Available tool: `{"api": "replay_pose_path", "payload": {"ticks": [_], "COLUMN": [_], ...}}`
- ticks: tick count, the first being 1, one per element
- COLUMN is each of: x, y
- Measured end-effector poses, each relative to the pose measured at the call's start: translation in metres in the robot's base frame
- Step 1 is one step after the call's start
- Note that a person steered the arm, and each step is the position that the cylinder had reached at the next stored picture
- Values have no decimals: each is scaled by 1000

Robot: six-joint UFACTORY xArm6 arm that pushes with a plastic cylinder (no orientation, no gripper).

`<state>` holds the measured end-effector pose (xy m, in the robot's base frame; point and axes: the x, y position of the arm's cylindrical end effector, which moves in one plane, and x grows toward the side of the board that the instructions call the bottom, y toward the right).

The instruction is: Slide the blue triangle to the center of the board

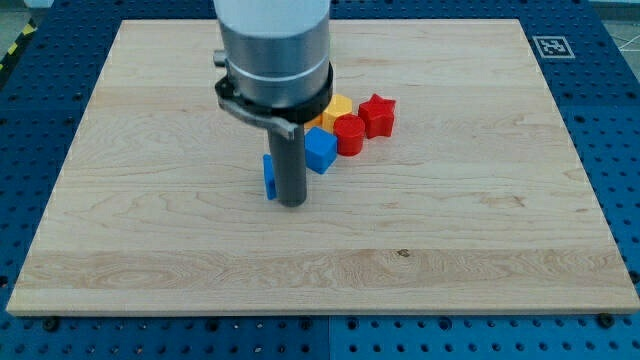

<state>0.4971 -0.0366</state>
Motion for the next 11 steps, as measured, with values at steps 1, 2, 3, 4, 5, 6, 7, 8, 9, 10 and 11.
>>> {"api": "replay_pose_path", "payload": {"ticks": [1,2,3,4,5,6,7,8,9,10,11], "x": [-20,-12,-10,-16,-44,-66,-66,-57,-57,-67,-71], "y": [-11,-15,-40,-68,-73,-68,-64,-59,-48,-47,-49]}}
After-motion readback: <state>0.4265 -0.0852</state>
